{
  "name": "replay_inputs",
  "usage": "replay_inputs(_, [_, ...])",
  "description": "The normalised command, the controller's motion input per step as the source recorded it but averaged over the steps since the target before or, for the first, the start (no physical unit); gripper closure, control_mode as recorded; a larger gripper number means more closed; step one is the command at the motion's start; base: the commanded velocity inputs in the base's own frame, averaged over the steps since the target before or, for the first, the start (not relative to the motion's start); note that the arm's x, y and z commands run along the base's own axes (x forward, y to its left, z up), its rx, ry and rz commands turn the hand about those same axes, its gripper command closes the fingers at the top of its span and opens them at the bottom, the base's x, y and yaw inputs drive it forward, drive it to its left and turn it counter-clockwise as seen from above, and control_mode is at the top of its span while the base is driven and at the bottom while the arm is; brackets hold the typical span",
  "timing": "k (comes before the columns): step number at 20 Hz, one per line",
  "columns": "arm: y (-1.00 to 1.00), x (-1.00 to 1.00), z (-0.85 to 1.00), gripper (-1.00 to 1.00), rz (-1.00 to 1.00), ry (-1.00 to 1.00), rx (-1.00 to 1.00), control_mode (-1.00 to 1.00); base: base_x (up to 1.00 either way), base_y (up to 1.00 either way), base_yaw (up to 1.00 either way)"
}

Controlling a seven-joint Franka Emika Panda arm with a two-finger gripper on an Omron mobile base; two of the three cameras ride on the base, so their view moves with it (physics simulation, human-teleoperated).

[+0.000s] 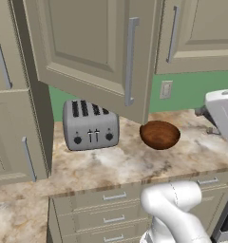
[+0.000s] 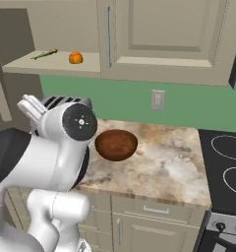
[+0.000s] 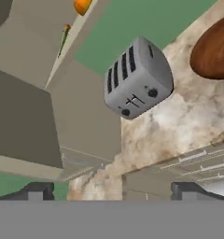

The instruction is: Open the cabinet. Pick the orange and kiwi from the cabinet and place them into the bowl. Then close the cabinet.

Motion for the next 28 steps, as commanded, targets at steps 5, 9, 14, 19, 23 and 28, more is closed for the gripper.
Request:
replay_inputs(5, [0.72, 0.62, 0.00, -1.00, 0.58, 0.12, 0.16, -1.00, 0.00, 0.00, 0.00])
replay_inputs(9, [0.75, 0.57, 0.00, -1.00, 0.53, 0.08, 0.12, -1.00, 0.00, 0.00, 0.00])
replay_inputs(14, [0.59, 0.39, 0.00, -1.00, 0.43, 0.00, 0.06, -1.00, 0.00, 0.00, 0.00])
replay_inputs(19, [0.22, 0.00, 0.00, -1.00, 0.23, -0.05, 0.00, -1.00, 0.00, 0.00, 0.00])
replay_inputs(23, [0.44, 0.00, 0.00, -1.00, 0.31, -0.08, 0.00, -1.00, 0.00, 0.00, 0.00])
replay_inputs(28, [0.63, 0.00, 0.00, -1.00, 0.26, -0.08, 0.00, -1.00, 0.00, 0.00, 0.00])
